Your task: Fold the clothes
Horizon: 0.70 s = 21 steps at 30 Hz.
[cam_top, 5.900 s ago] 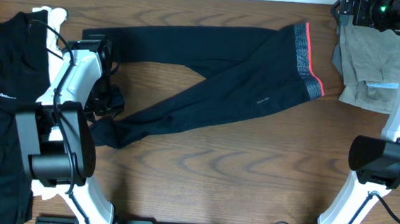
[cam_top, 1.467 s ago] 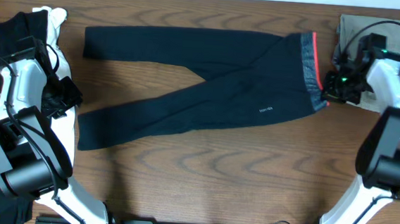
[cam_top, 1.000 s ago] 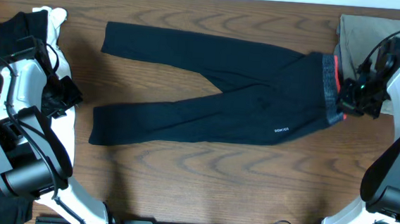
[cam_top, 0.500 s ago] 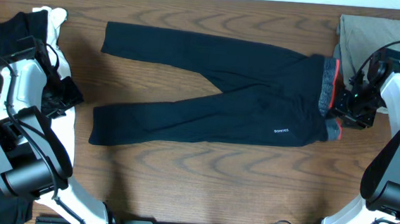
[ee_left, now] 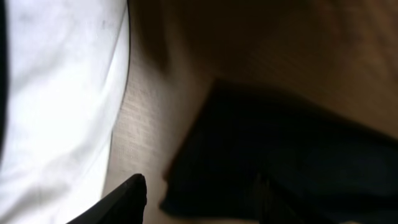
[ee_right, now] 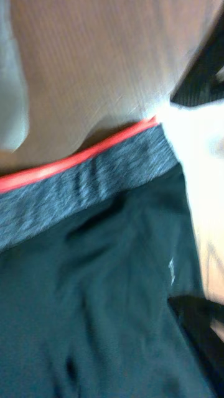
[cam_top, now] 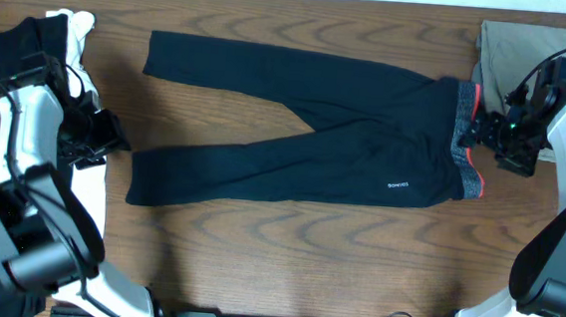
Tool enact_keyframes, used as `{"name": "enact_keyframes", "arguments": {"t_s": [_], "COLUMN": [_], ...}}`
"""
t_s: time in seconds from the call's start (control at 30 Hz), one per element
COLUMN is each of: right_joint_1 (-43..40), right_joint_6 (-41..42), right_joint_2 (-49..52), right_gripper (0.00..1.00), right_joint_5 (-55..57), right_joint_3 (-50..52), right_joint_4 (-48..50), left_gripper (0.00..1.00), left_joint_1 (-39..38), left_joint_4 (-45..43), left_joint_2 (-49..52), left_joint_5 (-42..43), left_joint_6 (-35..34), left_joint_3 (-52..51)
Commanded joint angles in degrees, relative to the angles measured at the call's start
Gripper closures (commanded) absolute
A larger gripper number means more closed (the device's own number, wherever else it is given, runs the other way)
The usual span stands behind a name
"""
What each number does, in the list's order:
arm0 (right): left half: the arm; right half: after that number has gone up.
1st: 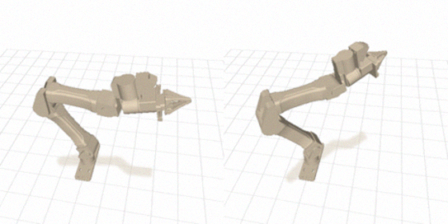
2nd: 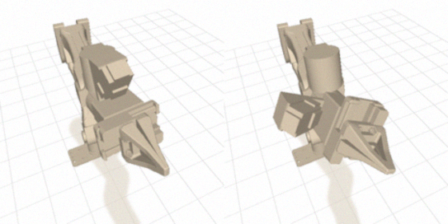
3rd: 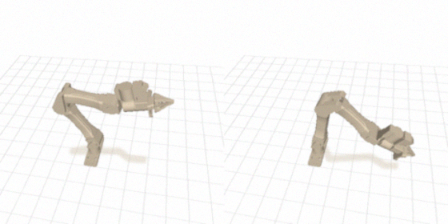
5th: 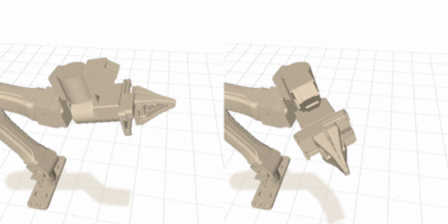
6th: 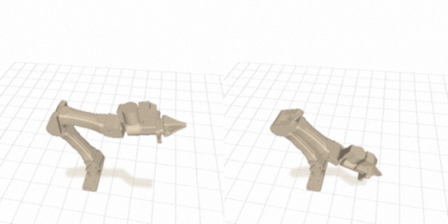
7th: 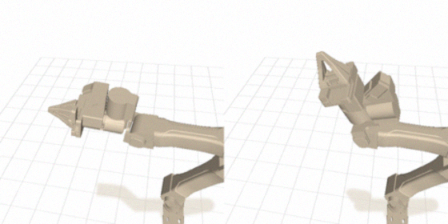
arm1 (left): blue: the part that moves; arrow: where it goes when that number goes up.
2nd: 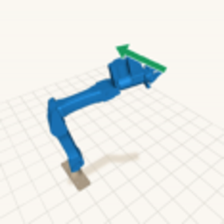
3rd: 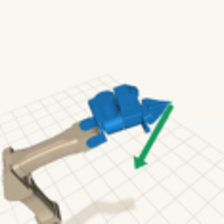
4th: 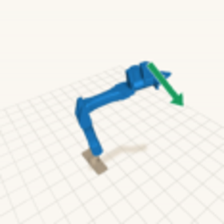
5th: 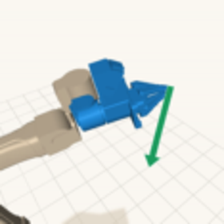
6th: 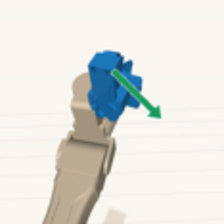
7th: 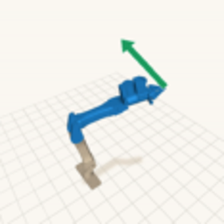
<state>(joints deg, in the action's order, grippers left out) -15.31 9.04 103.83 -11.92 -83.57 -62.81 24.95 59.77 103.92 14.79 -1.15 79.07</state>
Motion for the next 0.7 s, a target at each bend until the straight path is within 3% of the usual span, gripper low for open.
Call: {"name": "enact_keyframes", "arguments": {"t_s": [0.0,0.17,0.43,0.67], "right_joint_1": [-0.3,-0.3,1.4,7.1], "right_joint_6": [1.7,2.7,23.2,35.3], "right_joint_2": [-1.0,-1.0,-1.0,-1.0], "right_gripper": [0.01,0.01,0.09,0.23], "right_joint_5": [-9.8,-14.6,4.5,11.7], "right_joint_3": [-1.1,-1.1,-0.2,9.6], "right_joint_4": [2.1,3.9,-4.0,2.1], "left_gripper": [0.42,0.41,0.41,0.42], "left_joint_1": [-0.9,-5.4,-15.1,-16.0], "left_joint_4": [2.2,4.5,1.9,-11.5], "left_joint_2": [-6.5,-10.4,-10.5,-10.4], "left_joint_5": [1.3,1.0,-11.9,-12.5], "left_joint_6": [-5.4,-16.4,-35.9,-40.0], "left_joint_3": [0.1,-1.2,-11.7,-21.5]}}
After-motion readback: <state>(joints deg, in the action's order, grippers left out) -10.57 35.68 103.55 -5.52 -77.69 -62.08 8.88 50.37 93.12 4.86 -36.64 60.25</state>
